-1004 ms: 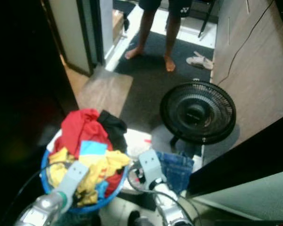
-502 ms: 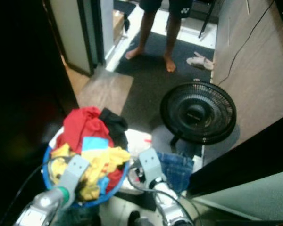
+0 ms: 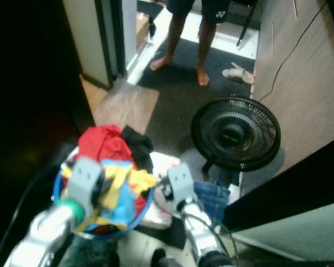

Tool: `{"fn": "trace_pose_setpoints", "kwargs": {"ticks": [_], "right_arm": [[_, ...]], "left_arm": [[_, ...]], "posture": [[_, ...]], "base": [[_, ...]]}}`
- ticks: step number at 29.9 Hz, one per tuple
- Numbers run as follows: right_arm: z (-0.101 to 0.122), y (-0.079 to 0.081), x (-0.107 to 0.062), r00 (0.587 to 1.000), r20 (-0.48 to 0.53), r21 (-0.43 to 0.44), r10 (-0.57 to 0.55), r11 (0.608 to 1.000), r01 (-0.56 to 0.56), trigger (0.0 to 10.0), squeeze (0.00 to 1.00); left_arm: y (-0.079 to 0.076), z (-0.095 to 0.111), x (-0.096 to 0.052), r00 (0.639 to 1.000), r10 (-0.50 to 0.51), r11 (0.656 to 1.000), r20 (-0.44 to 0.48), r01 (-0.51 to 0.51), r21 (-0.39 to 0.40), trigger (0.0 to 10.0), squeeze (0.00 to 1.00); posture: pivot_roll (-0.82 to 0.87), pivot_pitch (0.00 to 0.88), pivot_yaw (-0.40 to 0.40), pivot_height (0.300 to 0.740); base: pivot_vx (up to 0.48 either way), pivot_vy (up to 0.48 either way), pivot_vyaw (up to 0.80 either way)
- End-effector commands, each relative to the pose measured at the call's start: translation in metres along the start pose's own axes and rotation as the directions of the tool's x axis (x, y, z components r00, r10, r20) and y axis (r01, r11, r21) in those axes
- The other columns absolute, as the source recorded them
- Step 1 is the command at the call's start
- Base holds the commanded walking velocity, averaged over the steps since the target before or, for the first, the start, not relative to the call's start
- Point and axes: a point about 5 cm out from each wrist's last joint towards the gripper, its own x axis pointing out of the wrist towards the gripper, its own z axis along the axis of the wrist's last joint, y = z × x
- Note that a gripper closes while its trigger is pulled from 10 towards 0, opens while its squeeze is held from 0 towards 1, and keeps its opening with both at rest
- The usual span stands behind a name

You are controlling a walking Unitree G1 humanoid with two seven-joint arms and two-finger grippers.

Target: Clothes washing

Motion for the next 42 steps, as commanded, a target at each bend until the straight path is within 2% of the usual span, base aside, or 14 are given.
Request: {"fn": "trace_pose_setpoints", "kwargs": {"ticks": [1, 3, 7, 12, 13, 15, 16, 18, 24, 31, 36, 37, 40, 42], "right_arm": [[0.005, -0.001, -0.001, 1.000, 0.029, 0.027, 0.008, 1.000, -0.009, 10.0, 0.00], [0.011, 0.001, 0.001, 0.998, 0.055, 0.039, 0.031, 0.999, -0.033, 10.0, 0.00], [0.017, 0.014, -0.008, 0.966, 0.067, 0.042, 0.249, 0.967, -0.252, 10.0, 0.00], [0.004, 0.014, -0.019, 0.958, 0.019, 0.020, 0.287, 0.958, -0.287, 10.0, 0.00], [0.001, 0.011, -0.026, 0.960, 0.006, 0.023, 0.280, 0.960, -0.280, 10.0, 0.45], [-0.001, 0.009, -0.030, 0.961, -0.002, 0.025, 0.275, 0.961, -0.275, 10.0, 0.45], [0.000, 0.004, -0.045, 0.957, -0.007, 0.057, 0.291, 0.955, -0.290, 10.0, 1.00], [0.004, 0.001, -0.059, 0.941, -0.012, 0.081, 0.340, 0.938, -0.338, 10.0, 1.00], [0.010, -0.005, -0.077, 0.917, -0.041, 0.076, 0.397, 0.916, -0.393, 10.0, 1.00], [0.010, -0.009, -0.081, 0.899, -0.057, 0.123, 0.435, 0.896, -0.426, 10.0, 1.00], [0.000, 0.014, -0.071, 0.840, -0.108, 0.182, 0.531, 0.841, -0.509, 10.0, 1.00], [-0.008, 0.023, -0.070, 0.810, -0.144, 0.183, 0.569, 0.820, -0.543, 10.0, 0.00], [-0.013, 0.030, -0.069, 0.787, -0.168, 0.183, 0.593, 0.804, -0.567, 10.0, 0.00], [-0.022, 0.039, -0.067, 0.746, -0.224, 0.113, 0.627, 0.777, -0.619, 10.0, 0.00]], "left_arm": [[-0.011, 0.008, -0.004, 0.997, -0.071, 0.997, 0.027, 0.071, -0.004, 10.0, 0.00], [-0.014, 0.010, -0.005, 0.996, -0.090, 0.996, 0.023, 0.090, 0.015, 10.0, 0.00], [-0.023, -0.023, -0.023, 0.980, -0.155, 0.985, -0.128, 0.163, 0.060, 10.0, 0.00], [-0.025, -0.032, -0.028, 0.975, -0.149, 0.987, -0.164, 0.156, 0.032, 10.0, 0.00], [-0.026, -0.034, -0.028, 0.975, -0.143, 0.988, -0.173, 0.151, 0.033, 10.0, 0.00], [-0.026, -0.035, -0.028, 0.974, -0.140, 0.988, -0.179, 0.148, 0.034, 10.0, 0.00], [-0.027, -0.036, -0.026, 0.973, -0.134, 0.989, -0.186, 0.142, 0.031, 10.0, 0.00], [-0.027, -0.037, -0.026, 0.972, -0.140, 0.989, -0.189, 0.148, 0.026, 10.0, 0.00], [-0.029, -0.037, -0.028, 0.968, -0.167, 0.984, -0.190, 0.176, 0.030, 10.0, 0.00], [-0.027, -0.036, -0.026, 0.967, -0.171, 0.983, -0.187, 0.180, 0.034, 10.0, 0.00], [-0.027, -0.032, -0.023, 0.972, -0.165, 0.985, -0.170, 0.171, 0.025, 10.0, 0.00], [-0.028, -0.030, -0.022, 0.973, -0.160, 0.986, -0.164, 0.166, 0.024, 10.0, 0.00], [-0.028, -0.029, -0.022, 0.975, -0.156, 0.986, -0.161, 0.162, 0.024, 10.0, 0.00], [-0.026, -0.028, -0.022, 0.978, -0.141, 0.989, -0.155, 0.145, 0.016, 10.0, 0.00]], "posture": [[0.10, 0.179, -0.004, 0.740], [0.10, 0.172, -0.003, 0.740], [0.08, 0.145, -0.005, 0.740], [0.08, 0.139, -0.012, 0.740], [0.08, 0.131, -0.021, 0.740], [0.08, 0.131, -0.021, 0.740], [0.07, 0.127, -0.022, 0.740], [0.06, 0.127, -0.017, 0.740], [0.05, 0.129, -0.007, 0.740], [0.04, 0.133, 0.003, 0.740], [0.06, 0.132, -0.002, 0.740], [0.07, 0.131, -0.010, 0.740], [0.07, 0.131, -0.012, 0.740], [0.08, 0.131, -0.021, 0.740]], "base": [[0.000, 0.000, 0.00], [0.000, 0.000, 0.00], [0.000, 0.000, 0.00], [0.000, 0.000, 0.00], [0.000, 0.000, 0.00], [0.000, 0.000, 0.00], [0.000, 0.000, 0.00], [0.000, 0.000, 0.00], [0.000, 0.000, 0.00], [0.000, 0.000, 0.00], [0.000, 0.000, 0.00], [0.000, 0.000, 0.00], [0.000, 0.000, 0.00], [0.000, 0.000, 0.00]]}}
